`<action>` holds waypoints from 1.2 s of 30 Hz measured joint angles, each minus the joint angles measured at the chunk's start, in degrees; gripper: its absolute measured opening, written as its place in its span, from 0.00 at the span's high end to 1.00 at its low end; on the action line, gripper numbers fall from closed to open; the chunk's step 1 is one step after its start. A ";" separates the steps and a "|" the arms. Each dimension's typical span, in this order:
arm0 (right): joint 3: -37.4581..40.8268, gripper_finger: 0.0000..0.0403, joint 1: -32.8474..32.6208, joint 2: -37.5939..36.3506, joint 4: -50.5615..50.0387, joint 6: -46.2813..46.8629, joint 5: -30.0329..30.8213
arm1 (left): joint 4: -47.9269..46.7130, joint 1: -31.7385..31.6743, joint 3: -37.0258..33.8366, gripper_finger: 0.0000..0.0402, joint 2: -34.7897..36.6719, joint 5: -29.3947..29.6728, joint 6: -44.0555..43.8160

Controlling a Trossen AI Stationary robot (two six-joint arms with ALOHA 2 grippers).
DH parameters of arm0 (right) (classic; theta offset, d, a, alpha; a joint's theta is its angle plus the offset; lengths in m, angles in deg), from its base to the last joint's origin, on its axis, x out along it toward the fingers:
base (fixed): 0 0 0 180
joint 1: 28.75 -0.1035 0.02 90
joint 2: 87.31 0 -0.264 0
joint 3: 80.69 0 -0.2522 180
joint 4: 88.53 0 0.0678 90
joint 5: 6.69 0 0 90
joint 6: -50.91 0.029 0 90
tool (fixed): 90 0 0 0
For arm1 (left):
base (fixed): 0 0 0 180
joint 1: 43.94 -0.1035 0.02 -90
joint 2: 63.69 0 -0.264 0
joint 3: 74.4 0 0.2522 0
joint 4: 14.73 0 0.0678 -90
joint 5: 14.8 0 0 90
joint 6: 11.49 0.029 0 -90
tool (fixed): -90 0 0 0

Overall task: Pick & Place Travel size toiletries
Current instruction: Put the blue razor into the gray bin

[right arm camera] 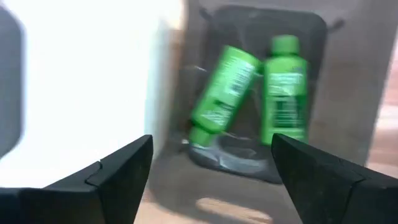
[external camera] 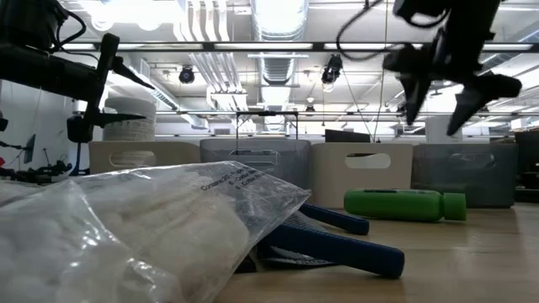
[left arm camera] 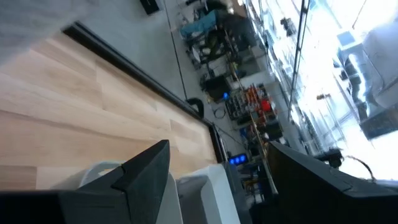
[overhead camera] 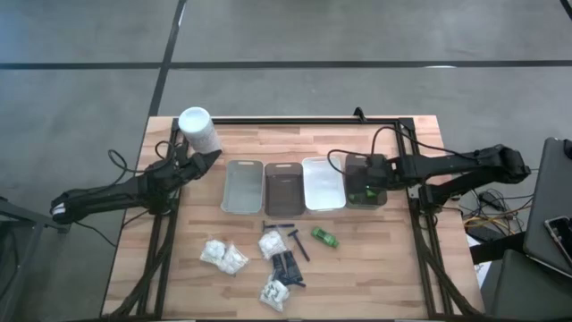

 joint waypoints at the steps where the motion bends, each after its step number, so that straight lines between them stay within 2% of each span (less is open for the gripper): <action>1: -0.94 0.18 -0.96 0.00 0.09 0.04 0.94 | 0.72 -0.03 0.00 0.32 -0.02 0.82 -0.76; 4: -3.59 0.17 -3.94 0.00 0.65 0.67 3.60 | 4.71 -0.06 0.00 0.32 -0.02 -0.23 0.45; 8: -5.67 0.16 -7.18 0.83 0.65 1.96 5.72 | 7.01 0.04 1.05 0.32 -0.56 -10.26 3.45; 14: -7.72 0.19 -11.02 4.95 0.76 1.68 5.74 | -5.61 0.73 8.19 0.33 -4.32 -26.53 10.40; 19: -9.22 0.22 -13.20 7.77 0.52 1.80 5.45 | -15.32 4.47 16.53 0.38 -8.68 -34.27 25.09; 24: -10.07 0.24 -14.13 8.86 0.49 1.41 0.83 | -21.46 10.65 24.64 0.43 -14.41 -33.81 37.04; 28: -10.44 0.26 -16.31 9.74 0.46 1.36 -0.80 | -21.66 16.71 29.21 0.47 -21.39 -32.88 40.91; 32: -9.98 0.27 -18.47 9.98 0.54 2.13 -0.59 | -21.45 24.09 33.65 0.50 -30.55 -28.84 43.09; 36: -9.56 0.26 -20.73 9.91 0.79 3.24 -0.28 | -22.06 31.52 37.43 0.52 -40.09 -20.69 45.19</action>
